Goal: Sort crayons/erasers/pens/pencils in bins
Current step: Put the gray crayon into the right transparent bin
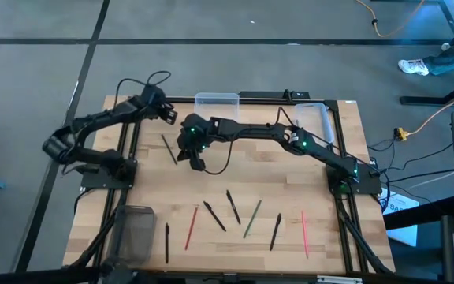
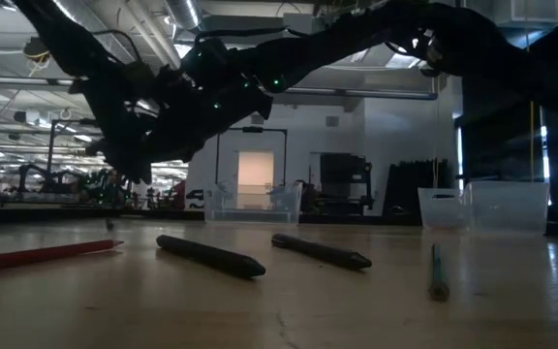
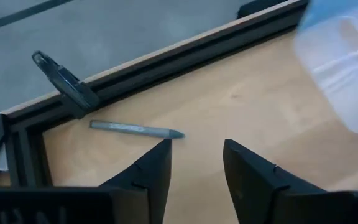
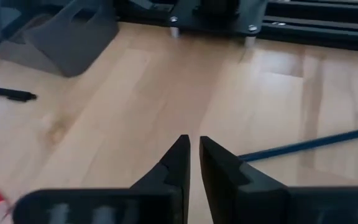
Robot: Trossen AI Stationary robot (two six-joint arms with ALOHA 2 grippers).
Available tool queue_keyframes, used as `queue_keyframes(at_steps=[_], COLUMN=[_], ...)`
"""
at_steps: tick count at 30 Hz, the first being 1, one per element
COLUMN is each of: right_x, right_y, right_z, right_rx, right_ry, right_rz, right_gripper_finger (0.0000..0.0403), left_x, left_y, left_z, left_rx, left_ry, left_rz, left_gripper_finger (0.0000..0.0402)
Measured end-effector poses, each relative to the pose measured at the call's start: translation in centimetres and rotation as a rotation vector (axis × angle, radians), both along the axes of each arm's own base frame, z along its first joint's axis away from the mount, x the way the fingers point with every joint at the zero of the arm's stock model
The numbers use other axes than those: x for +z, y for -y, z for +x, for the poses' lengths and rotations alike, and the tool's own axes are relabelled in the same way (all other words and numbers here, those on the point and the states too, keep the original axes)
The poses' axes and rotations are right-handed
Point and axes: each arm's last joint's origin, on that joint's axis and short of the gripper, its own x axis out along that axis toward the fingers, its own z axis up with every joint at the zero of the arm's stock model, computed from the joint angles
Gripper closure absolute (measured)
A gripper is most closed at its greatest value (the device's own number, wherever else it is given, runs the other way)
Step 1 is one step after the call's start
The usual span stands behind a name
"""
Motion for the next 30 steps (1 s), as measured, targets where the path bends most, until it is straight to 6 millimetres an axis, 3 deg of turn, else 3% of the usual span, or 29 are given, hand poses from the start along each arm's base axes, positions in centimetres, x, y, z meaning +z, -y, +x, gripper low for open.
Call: queue_keyframes(at_steps=[11, 20, 25, 30], right_x=[3.5, 5.1, 7.4, 7.9], right_y=[1.4, 5.3, 7.7, 8.7], right_z=[1.4, 0.8, 0.0, -0.3], right_rx=[-0.250, -0.394, -0.430, -0.451], right_ry=[0.247, 0.325, 0.443, 0.488], right_rz=[-0.100, -0.106, -0.035, -0.011], right_gripper_finger=[0.0361, 0.0361, 0.0361, 0.0361], left_x=[0.1, -2.2, -2.6, -2.6], left_y=[-4.5, -5.3, -5.8, -5.6], left_z=[1.4, 0.5, 0.5, 0.5], left_rx=[0.006, -0.042, -0.032, -0.036], left_ry=[-0.095, -0.208, -0.202, -0.207], left_rz=[-0.069, -0.173, -0.161, -0.172], left_gripper_finger=[0.0215, 0.0218, 0.0218, 0.0218])
